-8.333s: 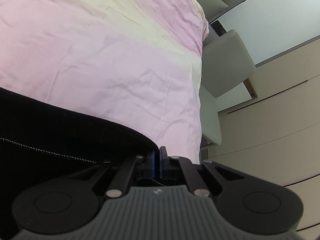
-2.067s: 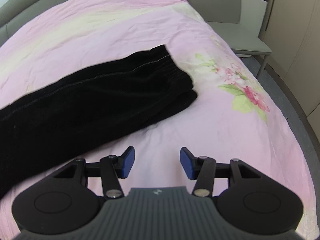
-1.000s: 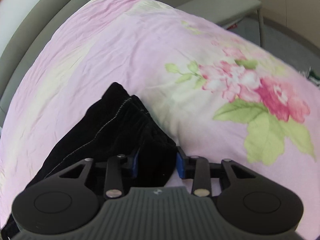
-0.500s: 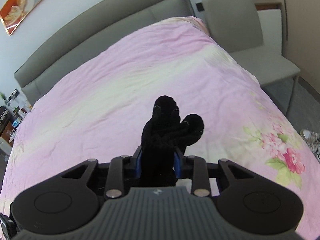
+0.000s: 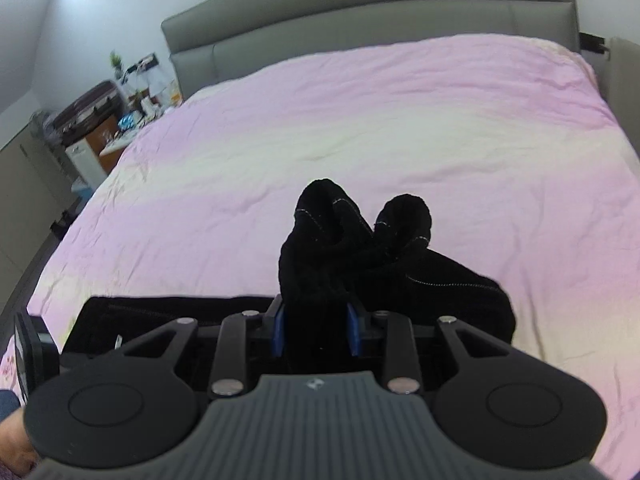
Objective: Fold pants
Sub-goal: 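Lift the hems with the right tool and fold them toward the left tool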
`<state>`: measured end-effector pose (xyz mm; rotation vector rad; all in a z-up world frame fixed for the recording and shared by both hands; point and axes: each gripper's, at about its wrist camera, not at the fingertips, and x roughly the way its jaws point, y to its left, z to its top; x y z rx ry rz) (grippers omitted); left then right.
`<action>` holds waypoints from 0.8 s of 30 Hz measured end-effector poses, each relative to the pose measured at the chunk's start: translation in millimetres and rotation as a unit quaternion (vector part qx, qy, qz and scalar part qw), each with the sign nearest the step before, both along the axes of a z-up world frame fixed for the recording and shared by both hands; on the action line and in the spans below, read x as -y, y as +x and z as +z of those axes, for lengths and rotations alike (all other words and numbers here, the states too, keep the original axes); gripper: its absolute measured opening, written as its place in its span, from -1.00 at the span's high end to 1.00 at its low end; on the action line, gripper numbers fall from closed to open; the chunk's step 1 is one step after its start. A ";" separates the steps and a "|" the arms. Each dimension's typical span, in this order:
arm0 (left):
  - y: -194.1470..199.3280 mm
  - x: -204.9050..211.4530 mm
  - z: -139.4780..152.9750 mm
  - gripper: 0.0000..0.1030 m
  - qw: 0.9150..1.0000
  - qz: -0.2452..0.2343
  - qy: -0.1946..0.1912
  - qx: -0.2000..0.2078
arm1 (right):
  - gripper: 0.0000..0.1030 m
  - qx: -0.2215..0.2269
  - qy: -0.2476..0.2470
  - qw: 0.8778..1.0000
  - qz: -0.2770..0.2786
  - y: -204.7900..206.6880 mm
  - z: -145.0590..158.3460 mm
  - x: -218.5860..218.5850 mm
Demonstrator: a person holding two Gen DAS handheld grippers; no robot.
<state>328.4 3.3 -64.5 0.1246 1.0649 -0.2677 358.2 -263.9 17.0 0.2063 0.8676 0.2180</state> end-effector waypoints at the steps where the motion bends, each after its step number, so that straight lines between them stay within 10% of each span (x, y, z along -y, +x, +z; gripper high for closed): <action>1: 0.7 -5.2 0.2 0.34 1.000 0.001 -0.003 0.001 | 0.49 -0.013 -0.005 1.000 0.011 1.6 -13.5 -16.6; 13: 13.2 -37.5 -21.6 0.34 0.999 -0.004 -0.031 -0.013 | 0.27 -0.097 -0.089 0.985 0.109 4.5 -147.6 -105.7; 19: 20.0 -28.0 -23.7 0.34 0.997 -0.022 -0.071 -0.005 | -0.04 -0.116 -0.057 0.982 0.138 -8.2 -134.3 -98.5; 24: 24.3 -3.0 -1.6 0.34 0.992 -0.045 -0.113 0.010 | -0.10 -0.101 -0.124 0.980 0.116 -24.9 -107.6 -65.3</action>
